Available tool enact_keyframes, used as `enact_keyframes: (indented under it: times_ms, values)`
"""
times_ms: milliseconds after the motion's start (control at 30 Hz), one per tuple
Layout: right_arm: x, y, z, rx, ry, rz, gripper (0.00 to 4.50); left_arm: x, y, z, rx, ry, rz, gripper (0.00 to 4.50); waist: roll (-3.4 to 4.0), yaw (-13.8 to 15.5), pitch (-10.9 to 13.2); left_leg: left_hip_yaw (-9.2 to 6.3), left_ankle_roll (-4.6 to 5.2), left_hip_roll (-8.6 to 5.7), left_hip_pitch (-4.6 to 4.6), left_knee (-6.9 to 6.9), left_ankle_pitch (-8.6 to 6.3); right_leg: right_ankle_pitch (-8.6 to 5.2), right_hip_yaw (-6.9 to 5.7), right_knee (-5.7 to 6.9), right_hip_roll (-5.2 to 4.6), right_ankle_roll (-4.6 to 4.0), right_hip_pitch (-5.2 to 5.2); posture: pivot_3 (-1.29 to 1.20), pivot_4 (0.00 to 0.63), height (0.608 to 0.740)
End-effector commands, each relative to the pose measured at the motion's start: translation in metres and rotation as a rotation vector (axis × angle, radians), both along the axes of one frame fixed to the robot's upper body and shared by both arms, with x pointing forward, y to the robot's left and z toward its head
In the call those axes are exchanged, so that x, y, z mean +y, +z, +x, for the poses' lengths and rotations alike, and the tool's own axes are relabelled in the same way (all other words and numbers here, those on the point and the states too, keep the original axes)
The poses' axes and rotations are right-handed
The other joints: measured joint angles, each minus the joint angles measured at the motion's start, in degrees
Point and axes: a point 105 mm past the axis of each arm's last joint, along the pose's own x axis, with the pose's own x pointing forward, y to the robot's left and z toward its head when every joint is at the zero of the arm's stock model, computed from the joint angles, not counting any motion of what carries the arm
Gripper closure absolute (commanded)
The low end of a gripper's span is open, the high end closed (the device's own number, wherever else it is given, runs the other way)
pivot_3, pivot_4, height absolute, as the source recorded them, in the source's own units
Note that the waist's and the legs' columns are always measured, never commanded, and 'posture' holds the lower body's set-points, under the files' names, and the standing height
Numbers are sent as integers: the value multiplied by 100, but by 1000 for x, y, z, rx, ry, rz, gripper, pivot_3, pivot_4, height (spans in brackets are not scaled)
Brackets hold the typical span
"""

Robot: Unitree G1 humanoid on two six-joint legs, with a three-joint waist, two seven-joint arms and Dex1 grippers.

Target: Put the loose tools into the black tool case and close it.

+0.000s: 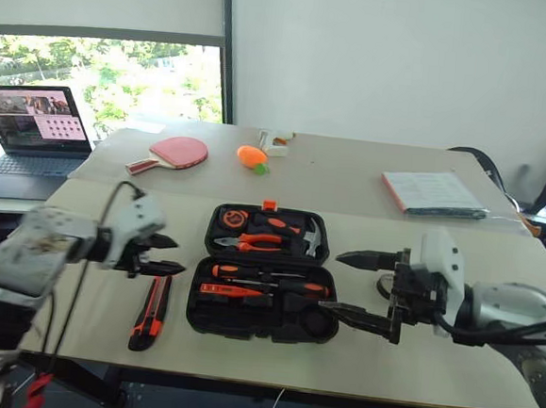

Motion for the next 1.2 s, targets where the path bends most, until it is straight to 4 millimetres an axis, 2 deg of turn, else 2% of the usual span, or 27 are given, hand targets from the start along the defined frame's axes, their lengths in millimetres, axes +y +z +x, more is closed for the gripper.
enact_keyframes:
  times_ms: [33, 167, 333, 433, 533, 733, 900, 1067, 1200]
  values:
    - [5, 8, -7, 10, 97, 11, 0, 16, 20, -18, 13, 71, -35, 28, -4, 10, 3, 0, 0, 1, -1, 0, 0, -1, -1, 0, -2, 0, -1, 0, 150, 740]
    - [11, 6, -14, 18, 190, -17, 0, 31, 15, -50, 149, 174, -2, 28, -13, 26, 9, 0, 0, 5, -1, 0, 0, -2, -3, -2, -9, 2, 0, 0, 150, 740]
    - [16, 6, -13, 17, 213, -4, 0, 22, 4, -64, 233, 244, 9, 28, -12, 61, 10, 0, -1, 2, 2, 1, 0, -3, -5, 0, -15, 3, 3, 0, 150, 740]
    - [18, 5, -13, 11, 211, -1, 0, 15, -3, -64, 294, 318, -4, 28, -12, 54, 10, 1, -2, 2, 3, 2, 1, -3, -5, 1, -14, 2, 3, 0, 150, 740]
    - [17, 3, -10, -8, 175, -2, 0, 8, -11, -54, 359, 438, -48, 28, -13, 58, 10, 0, -2, -3, 5, 2, 1, -3, -5, 4, -9, 3, 5, 0, 150, 740]
    - [18, 1, -13, -9, 146, 14, 0, 3, -23, -35, 421, 507, -84, 28, -17, 15, 10, -5, -2, -7, 1, 1, 0, -2, -4, 7, -5, 0, -1, 0, 150, 740]
    - [21, -1, -18, -13, 121, 26, 0, 1, -42, -21, 476, 580, -52, 28, -18, 39, 11, -11, -2, -6, 1, -2, 0, -2, -3, 9, -11, -1, -3, 0, 150, 740]
    - [26, -2, -21, -16, 110, 43, 0, -19, -53, -16, 532, 549, -58, 28, -16, 75, 10, -12, -3, -9, 9, 1, 1, 1, -3, 9, -19, 3, 9, 0, 150, 740]
    - [29, -2, -22, -16, 107, 53, 0, -28, -56, -17, 562, 531, -36, 28, -11, 98, 6, -13, -6, -11, 15, 2, 3, 2, -2, 9, -22, 4, 15, 0, 150, 740]
